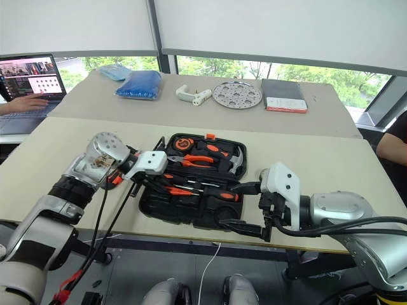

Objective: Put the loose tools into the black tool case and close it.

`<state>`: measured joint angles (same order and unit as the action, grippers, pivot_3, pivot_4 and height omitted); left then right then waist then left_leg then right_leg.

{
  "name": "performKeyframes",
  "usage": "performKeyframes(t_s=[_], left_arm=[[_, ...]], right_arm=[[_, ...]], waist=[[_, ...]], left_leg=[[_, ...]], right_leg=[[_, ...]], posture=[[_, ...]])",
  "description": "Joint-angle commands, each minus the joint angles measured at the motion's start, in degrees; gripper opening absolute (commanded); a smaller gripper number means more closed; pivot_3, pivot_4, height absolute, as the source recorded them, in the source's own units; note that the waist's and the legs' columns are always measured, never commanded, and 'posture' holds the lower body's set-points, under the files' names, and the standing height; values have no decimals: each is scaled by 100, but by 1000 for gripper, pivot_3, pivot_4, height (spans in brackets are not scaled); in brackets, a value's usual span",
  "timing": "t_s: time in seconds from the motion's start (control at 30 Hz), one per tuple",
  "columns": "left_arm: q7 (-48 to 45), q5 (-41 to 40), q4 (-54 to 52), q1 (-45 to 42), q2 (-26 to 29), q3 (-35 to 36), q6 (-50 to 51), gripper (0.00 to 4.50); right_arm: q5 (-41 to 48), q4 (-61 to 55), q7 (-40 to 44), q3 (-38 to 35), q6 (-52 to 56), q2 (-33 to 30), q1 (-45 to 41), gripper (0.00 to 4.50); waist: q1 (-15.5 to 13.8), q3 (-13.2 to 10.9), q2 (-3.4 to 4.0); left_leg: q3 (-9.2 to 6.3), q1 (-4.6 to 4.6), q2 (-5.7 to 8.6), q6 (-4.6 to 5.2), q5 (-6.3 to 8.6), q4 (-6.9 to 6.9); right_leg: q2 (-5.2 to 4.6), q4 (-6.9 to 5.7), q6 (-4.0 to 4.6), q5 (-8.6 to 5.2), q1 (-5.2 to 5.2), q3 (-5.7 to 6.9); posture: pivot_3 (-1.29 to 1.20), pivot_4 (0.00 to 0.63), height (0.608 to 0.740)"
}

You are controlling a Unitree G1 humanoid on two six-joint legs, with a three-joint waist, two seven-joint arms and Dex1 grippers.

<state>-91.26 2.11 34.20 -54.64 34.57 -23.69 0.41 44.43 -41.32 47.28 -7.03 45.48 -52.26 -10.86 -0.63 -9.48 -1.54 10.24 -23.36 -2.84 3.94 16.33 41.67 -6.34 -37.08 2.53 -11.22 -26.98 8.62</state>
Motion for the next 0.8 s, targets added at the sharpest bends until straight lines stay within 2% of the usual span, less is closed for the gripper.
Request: performKeyframes(t_s=[0.03,0.2,0.27,0.37,0.4,0.47,0.53,0.57,0.63,0.8], left_arm=[[-124,-298,-186,-108,193,-36,-49,1612],[-124,-996,-526,-146,637,56,327,3405],[-124,-1363,-671,-119,825,156,483,3405],[-64,-1992,-658,66,703,949,932,2748],[30,-2042,-629,143,614,1097,913,2307],[236,-1970,-556,325,449,1209,763,1581],[393,-1857,-506,538,274,1254,572,1036],[442,-1820,-498,610,210,1269,514,516],[487,-1782,-410,786,65,1284,346,36],[663,-1542,-145,941,-160,1252,9,36]], right_arm=[[89,-89,-38,-160,-103,28,-49,4500],[88,-93,-61,-170,-94,39,-9,4500],[113,-106,-72,-193,-79,43,18,4500],[90,-120,-93,-179,-103,75,127,4500],[82,-120,-100,-168,-111,87,151,4500],[46,-107,-115,-119,-124,119,156,4500],[12,-78,-121,-70,-131,142,129,4500],[7,-63,-121,-58,-132,145,116,4500],[10,-13,-127,-34,-115,149,39,4500],[41,49,-120,-56,-68,134,-57,4500]], waist=[[2,0,0],[7,0,-1],[10,0,0],[0,0,0],[-4,0,0],[-14,0,0],[-12,0,0],[-9,0,0],[-6,0,-1],[0,0,0]], left_leg=[[0,0,0,1,1,0],[0,-2,0,1,1,1],[0,-2,-1,1,1,3],[-1,-2,0,1,1,4],[-2,-2,0,2,1,6],[-2,1,2,2,1,7],[-3,6,6,4,2,9],[-3,11,6,6,3,10],[-3,14,6,7,3,11],[-5,13,2,7,4,11]], right_leg=[[0,0,0,0,0,-1],[0,-1,-1,0,-1,-1],[-1,-1,-1,0,-1,-2],[-2,-2,-2,0,-1,-1],[-3,-2,-3,1,0,-1],[-6,-2,-8,0,5,-1],[-8,-1,-13,3,14,-1],[-8,0,-14,3,21,0],[-7,2,-15,4,25,0],[-5,2,-15,4,24,2]], posture=[[0,150,718],[0,150,718],[0,150,718],[0,150,718],[0,150,718],[0,150,718],[0,150,718],[0,150,718],[0,150,718],[0,150,718]])
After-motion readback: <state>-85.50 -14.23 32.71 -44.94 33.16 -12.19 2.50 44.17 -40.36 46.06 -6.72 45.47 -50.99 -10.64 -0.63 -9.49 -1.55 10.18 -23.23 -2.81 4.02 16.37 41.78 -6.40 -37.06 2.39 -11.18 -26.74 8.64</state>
